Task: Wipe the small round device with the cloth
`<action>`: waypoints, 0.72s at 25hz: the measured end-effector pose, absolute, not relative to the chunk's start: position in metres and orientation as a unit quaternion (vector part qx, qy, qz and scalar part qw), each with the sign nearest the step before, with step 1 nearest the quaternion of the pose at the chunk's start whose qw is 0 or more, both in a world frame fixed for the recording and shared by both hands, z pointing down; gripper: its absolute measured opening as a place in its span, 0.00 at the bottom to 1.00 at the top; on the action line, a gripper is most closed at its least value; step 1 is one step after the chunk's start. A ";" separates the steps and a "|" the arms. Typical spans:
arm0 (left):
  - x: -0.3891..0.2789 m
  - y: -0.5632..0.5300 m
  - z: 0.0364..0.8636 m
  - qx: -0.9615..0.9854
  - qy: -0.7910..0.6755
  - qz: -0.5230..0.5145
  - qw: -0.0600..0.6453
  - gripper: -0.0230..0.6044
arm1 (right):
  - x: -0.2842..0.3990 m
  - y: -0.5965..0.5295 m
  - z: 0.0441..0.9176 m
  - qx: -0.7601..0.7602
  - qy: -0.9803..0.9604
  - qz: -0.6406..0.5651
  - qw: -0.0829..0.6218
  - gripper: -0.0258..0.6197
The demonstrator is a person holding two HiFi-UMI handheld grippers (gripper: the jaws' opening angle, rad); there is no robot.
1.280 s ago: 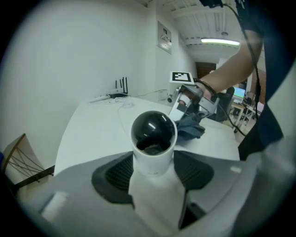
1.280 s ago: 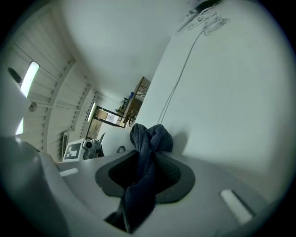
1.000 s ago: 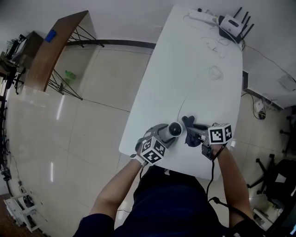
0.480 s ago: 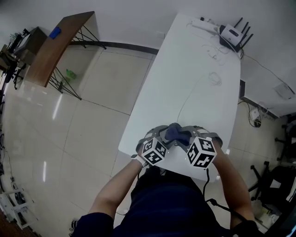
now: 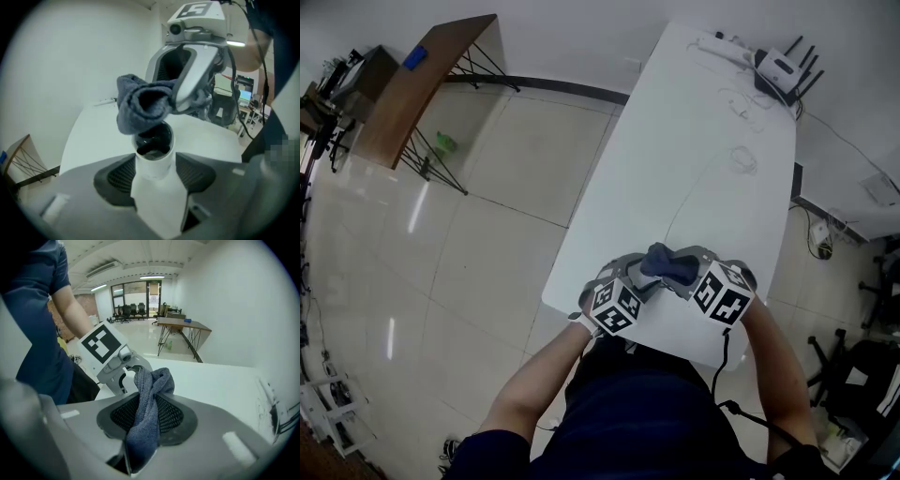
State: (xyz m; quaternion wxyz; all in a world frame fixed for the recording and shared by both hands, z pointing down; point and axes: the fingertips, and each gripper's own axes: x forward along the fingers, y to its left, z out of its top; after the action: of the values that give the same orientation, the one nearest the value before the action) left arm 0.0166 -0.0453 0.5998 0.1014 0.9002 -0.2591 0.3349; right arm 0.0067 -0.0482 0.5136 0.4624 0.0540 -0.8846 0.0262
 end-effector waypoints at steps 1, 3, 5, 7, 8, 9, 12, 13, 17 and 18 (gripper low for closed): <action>0.017 -0.046 0.600 0.900 -0.259 0.335 0.102 0.46 | 0.010 -0.053 0.515 0.057 -0.890 0.050 0.450 0.21; 0.017 -0.046 0.601 0.900 -0.257 0.335 0.104 0.46 | 0.018 -0.061 0.520 0.061 -0.899 0.105 0.421 0.22; 0.016 -0.046 0.602 0.900 -0.256 0.337 0.105 0.45 | 0.025 -0.068 0.521 0.061 -0.903 0.167 0.392 0.22; 0.016 -0.045 0.603 0.899 -0.255 0.340 0.106 0.45 | 0.030 -0.075 0.522 0.059 -0.902 0.227 0.363 0.21; 0.016 -0.045 0.603 0.899 -0.254 0.341 0.106 0.45 | 0.033 -0.077 0.524 0.056 -0.899 0.256 0.350 0.21; 0.016 -0.045 0.604 0.899 -0.253 0.342 0.106 0.45 | 0.036 -0.079 0.527 0.049 -0.896 0.284 0.338 0.22; 0.016 -0.046 0.604 0.899 -0.253 0.341 0.111 0.46 | 0.045 -0.083 0.540 0.026 -0.879 0.366 0.304 0.22; 0.016 -0.046 0.604 0.898 -0.253 0.341 0.113 0.46 | 0.047 -0.084 0.546 0.022 -0.873 0.390 0.292 0.22; 0.017 -0.045 0.606 0.897 -0.254 0.343 0.117 0.46 | 0.053 -0.086 0.573 0.026 -0.847 0.463 0.261 0.21; 0.017 -0.045 0.606 0.896 -0.254 0.345 0.117 0.46 | 0.053 -0.086 0.581 0.031 -0.840 0.474 0.261 0.22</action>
State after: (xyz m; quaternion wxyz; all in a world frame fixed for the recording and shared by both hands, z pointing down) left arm 0.0169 -0.0447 0.6057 0.1168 0.8962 -0.2538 0.3446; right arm 0.0535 -0.0856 0.5814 0.2612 0.0305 -0.8401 0.4745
